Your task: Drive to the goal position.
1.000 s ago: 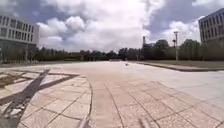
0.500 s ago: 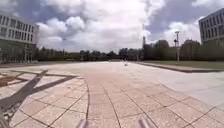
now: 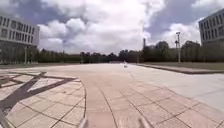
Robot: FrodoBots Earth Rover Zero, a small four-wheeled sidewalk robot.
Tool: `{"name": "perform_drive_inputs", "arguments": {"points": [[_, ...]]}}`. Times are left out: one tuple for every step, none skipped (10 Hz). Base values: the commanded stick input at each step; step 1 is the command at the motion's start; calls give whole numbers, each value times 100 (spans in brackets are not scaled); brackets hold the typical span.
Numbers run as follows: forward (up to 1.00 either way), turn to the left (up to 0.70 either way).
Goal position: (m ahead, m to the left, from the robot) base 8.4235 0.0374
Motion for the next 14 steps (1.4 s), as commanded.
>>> {"name": "perform_drive_inputs", "arguments": {"points": [[70, 0], [70, 0], [70, 0], [70, 0], [70, 0], [70, 0], [70, 0], [70, 0], [70, 0], [70, 0], [70, 0], [70, 0], [70, 0], [70, 0]]}}
